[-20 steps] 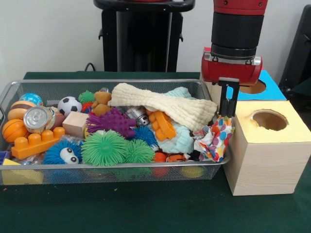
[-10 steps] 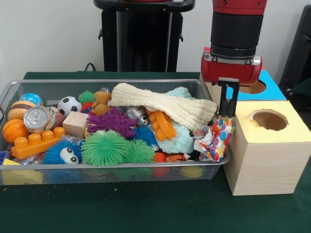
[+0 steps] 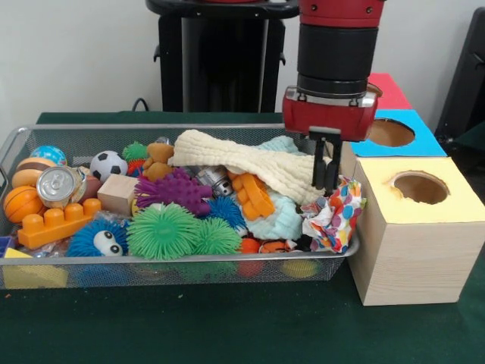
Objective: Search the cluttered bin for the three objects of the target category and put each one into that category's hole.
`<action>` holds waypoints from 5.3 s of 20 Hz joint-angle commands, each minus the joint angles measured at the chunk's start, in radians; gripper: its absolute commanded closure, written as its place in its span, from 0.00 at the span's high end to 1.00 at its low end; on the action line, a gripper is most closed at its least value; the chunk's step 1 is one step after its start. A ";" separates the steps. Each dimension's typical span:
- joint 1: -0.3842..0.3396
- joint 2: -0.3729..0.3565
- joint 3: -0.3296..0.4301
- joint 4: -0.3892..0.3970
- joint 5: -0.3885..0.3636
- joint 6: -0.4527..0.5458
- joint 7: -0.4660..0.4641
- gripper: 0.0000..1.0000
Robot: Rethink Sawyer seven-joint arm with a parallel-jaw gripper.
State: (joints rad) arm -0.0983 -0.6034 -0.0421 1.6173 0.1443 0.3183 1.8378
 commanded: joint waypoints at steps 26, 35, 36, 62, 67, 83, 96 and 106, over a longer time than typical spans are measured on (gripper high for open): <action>-0.016 0.108 0.086 0.069 -0.109 -0.193 0.122 0.00; -0.024 0.107 0.091 0.091 -0.110 -0.221 0.130 0.00; -0.024 0.108 0.090 0.088 -0.111 -0.222 0.128 0.00; -0.040 0.165 0.153 0.001 -0.062 -0.189 0.127 1.00; -0.035 0.207 0.163 -0.049 -0.050 -0.196 0.132 1.00; -0.021 0.222 0.126 -0.080 -0.041 -0.233 0.163 0.00; -0.077 -0.037 0.148 0.024 -0.046 0.087 0.085 0.00; -0.106 -0.095 0.174 0.073 -0.058 0.101 0.083 0.00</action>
State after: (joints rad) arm -0.1706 -0.6638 0.0449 1.5993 0.0682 0.3125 1.8378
